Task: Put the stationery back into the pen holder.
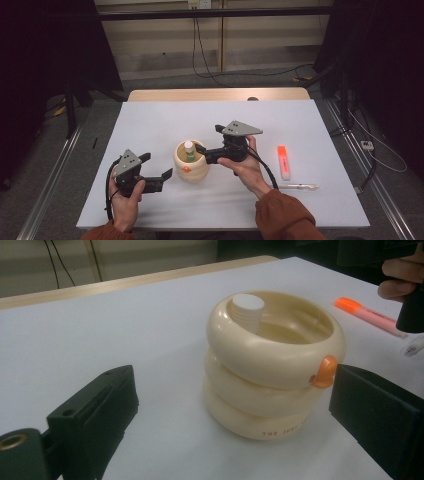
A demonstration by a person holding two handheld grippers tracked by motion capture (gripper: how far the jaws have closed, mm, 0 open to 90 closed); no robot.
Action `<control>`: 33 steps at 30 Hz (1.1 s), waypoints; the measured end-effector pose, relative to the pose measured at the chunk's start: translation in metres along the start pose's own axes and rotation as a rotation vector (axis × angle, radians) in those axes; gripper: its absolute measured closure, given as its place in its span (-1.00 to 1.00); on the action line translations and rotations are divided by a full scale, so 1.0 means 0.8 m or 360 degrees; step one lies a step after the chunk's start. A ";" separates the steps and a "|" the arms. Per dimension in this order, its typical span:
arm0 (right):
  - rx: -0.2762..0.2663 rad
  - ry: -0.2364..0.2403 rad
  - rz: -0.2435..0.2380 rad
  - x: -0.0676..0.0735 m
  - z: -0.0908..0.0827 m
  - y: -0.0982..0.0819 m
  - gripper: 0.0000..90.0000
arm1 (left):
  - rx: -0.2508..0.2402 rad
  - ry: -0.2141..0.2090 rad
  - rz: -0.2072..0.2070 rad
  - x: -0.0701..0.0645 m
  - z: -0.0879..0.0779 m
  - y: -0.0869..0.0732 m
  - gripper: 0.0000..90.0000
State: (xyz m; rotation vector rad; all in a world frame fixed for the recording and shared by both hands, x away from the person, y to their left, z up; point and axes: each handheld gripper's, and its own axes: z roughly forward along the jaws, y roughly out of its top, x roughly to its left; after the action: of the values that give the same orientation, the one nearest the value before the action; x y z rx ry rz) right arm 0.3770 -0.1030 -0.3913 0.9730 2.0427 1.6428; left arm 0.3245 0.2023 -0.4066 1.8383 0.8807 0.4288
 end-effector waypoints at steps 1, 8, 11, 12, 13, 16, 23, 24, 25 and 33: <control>0.0004 -0.0009 -0.0001 -0.001 -0.003 0.001 -0.91 | -0.0001 0.0000 0.0001 0.000 0.000 0.000 -0.89; 0.0040 -0.0083 -0.0016 -0.013 -0.022 -0.002 -0.91 | -0.0006 -0.0001 -0.0001 0.000 0.000 0.000 -0.89; 0.0038 -0.0114 -0.0022 -0.017 -0.030 -0.006 -0.91 | -0.0001 0.0001 -0.0003 -0.001 0.001 0.000 -0.89; 0.0031 -0.0118 -0.0027 -0.018 -0.032 -0.007 -0.91 | -0.0002 -0.0001 -0.0005 -0.001 0.001 0.000 -0.89; 0.0034 -0.0121 -0.0028 -0.018 -0.035 -0.009 -0.91 | -0.0001 -0.0001 -0.0005 -0.001 0.001 0.000 -0.89; 0.0023 -0.0150 -0.0043 -0.023 -0.043 -0.015 -0.91 | 0.0001 0.0003 0.0004 0.000 0.001 0.000 -0.89; 0.0044 -0.0217 -0.0031 -0.033 -0.066 -0.034 -0.90 | 0.0002 0.0005 -0.0005 -0.001 0.001 0.000 -0.89; 0.0050 -0.0226 -0.0034 -0.034 -0.069 -0.035 -0.90 | 0.0000 0.0007 -0.0006 -0.001 0.001 0.000 -0.89; 0.0046 -0.0232 -0.0035 -0.035 -0.072 -0.035 -0.90 | 0.0000 0.0007 -0.0006 -0.001 0.001 0.000 -0.89; 0.0098 -0.0287 -0.0020 -0.046 -0.098 -0.051 -0.88 | -0.0005 0.0007 -0.0001 0.001 0.000 -0.001 -0.89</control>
State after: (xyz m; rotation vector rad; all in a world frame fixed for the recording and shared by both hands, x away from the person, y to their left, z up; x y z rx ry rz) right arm 0.3405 -0.1885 -0.4140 1.0851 1.9847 1.4372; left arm 0.3247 0.2030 -0.4071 1.8346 0.8832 0.4336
